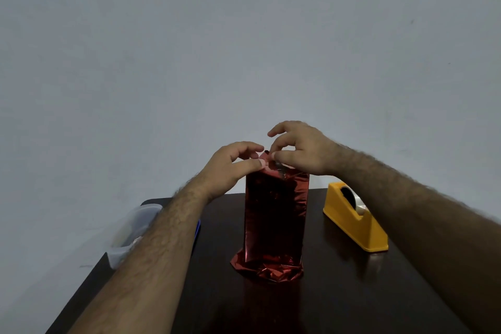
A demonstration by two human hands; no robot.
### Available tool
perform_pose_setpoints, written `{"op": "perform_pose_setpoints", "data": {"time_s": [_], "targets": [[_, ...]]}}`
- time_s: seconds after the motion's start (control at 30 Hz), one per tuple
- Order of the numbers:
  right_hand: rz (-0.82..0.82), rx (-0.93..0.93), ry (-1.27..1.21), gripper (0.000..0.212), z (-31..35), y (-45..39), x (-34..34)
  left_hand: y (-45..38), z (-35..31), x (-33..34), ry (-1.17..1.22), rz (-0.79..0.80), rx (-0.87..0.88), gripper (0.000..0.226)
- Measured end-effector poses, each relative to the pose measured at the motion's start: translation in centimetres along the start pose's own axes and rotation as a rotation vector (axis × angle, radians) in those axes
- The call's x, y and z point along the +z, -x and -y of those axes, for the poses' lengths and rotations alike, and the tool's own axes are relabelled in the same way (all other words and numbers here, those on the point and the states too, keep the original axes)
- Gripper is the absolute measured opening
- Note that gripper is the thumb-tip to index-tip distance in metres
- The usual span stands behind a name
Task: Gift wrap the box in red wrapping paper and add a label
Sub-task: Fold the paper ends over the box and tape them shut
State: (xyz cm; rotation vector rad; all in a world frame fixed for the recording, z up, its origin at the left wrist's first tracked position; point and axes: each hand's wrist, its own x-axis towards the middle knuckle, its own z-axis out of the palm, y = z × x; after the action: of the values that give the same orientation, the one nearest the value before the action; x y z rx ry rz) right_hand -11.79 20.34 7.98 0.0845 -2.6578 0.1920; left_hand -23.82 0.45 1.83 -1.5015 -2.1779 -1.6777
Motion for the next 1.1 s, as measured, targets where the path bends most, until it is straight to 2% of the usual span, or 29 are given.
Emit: {"op": "perform_pose_setpoints", "data": {"time_s": [0.1, 0.33, 0.4, 0.5, 0.67, 0.77, 0.83, 0.93, 1.1], "targets": [[0.003, 0.028, 0.094, 0.037, 0.1, -0.5, -0.1, 0.0, 0.1, -0.2, -0.004, 0.024, -0.015, 0.039], [0.065, 0.021, 0.112, 0.047, 0.7, -0.6, 0.0, -0.2, 0.1, -0.2, -0.001, -0.052, 0.042, 0.034], [0.070, 0.037, 0.097, 0.046, 0.9, -0.5, 0.0, -0.2, -0.1, -0.4, 0.054, -0.079, 0.049, 0.028], [0.069, 0.043, 0.086, 0.043, 0.9, -0.4, -0.1, 0.0, -0.1, -0.6, 0.015, -0.032, 0.052, 0.014], [0.043, 0.028, -0.040, 0.035, 1.0, -0.2, -0.3, 0.0, -0.1, -0.7, -0.021, 0.010, 0.033, 0.016], [-0.078, 0.023, -0.255, 0.026, 1.4, 0.4, -0.6, -0.1, -0.1, -0.6, -0.037, 0.011, 0.016, 0.019], [-0.201, 0.021, -0.359, 0.018, 1.2, 1.0, -0.6, -0.2, -0.2, -0.4, -0.041, -0.002, 0.010, 0.025], [-0.415, 0.052, -0.513, 0.017, 0.3, 2.1, 0.1, -0.3, -0.4, 0.0, -0.023, -0.007, -0.005, 0.039], [-0.691, 0.220, -0.610, 0.015, -1.8, 4.7, 2.1, -0.4, -0.6, 0.3, -0.008, 0.012, -0.015, 0.040]]}}
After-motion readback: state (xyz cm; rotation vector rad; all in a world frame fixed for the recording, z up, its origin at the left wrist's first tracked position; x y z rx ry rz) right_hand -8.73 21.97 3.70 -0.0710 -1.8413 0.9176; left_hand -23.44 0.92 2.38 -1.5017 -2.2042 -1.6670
